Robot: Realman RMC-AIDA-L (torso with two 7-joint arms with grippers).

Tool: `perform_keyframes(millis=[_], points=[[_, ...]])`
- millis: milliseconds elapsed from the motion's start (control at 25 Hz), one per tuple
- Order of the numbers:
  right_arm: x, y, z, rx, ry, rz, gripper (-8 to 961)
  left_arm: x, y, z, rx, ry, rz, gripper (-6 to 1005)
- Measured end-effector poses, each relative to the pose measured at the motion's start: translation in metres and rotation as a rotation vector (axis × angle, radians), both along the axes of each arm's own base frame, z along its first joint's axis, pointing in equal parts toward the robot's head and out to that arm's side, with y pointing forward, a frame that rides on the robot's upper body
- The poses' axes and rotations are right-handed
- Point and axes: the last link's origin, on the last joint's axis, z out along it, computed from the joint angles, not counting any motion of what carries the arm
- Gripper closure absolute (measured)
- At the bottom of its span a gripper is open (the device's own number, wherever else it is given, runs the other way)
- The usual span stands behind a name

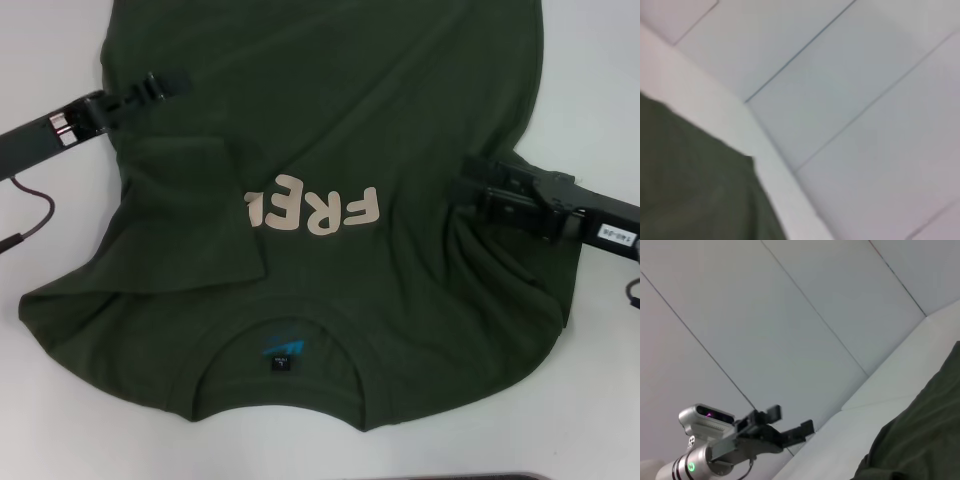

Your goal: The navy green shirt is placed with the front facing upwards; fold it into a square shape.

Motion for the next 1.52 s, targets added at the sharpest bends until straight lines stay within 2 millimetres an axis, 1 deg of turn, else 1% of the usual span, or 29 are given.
perform_keyframes(millis=[240, 320, 360, 440, 480, 520, 560, 800, 920, 1120, 1240, 1320, 1520], points=[[0.009, -0.010, 0.015, 0.004, 0.018, -0.001, 59, 0.012, -0.011, 0.001, -0.028, -0.034, -0.109, 123], [0.016, -0.018, 0.023, 0.002, 0.018, -0.011, 58, 0.013, -0.013, 0.000, -0.019, -0.037, -0.129, 88], [0.016, -0.018, 0.023, 0.002, 0.018, -0.011, 58, 0.014, -0.014, 0.000, -0.011, -0.040, -0.138, 71], [0.022, -0.025, 0.028, 0.000, 0.018, -0.024, 58, 0.014, -0.015, 0.000, 0.001, -0.045, -0.149, 36], [0.031, -0.035, 0.035, 0.005, 0.020, -0.047, 56, 0.015, -0.016, 0.000, 0.008, -0.050, -0.153, 36], [0.034, -0.039, 0.039, 0.008, 0.021, -0.057, 55, 0.015, -0.016, 0.000, 0.008, -0.050, -0.153, 36], [0.034, -0.039, 0.039, 0.008, 0.021, -0.057, 53, 0.016, -0.016, 0.001, 0.018, -0.061, -0.161, 36], [0.063, -0.063, 0.058, -0.005, -0.029, -0.188, 44, 0.020, -0.019, -0.001, 0.022, -0.087, -0.186, 36], [0.074, -0.068, 0.069, -0.025, -0.067, -0.267, 42, 0.021, -0.021, -0.001, 0.020, -0.090, -0.195, 36], [0.091, -0.063, 0.102, 0.076, -0.073, -0.415, 45, 0.019, -0.023, -0.002, 0.039, -0.076, -0.211, 36], [0.096, -0.054, 0.116, 0.069, -0.088, -0.481, 47, 0.019, -0.023, -0.002, 0.046, -0.069, -0.215, 37], [0.095, -0.045, 0.119, 0.017, -0.101, -0.511, 48, 0.019, -0.023, -0.003, 0.052, -0.062, -0.224, 37], [0.090, -0.024, 0.117, -0.131, -0.154, -0.581, 49, 0.017, -0.025, -0.004, 0.066, -0.048, -0.228, 37]])
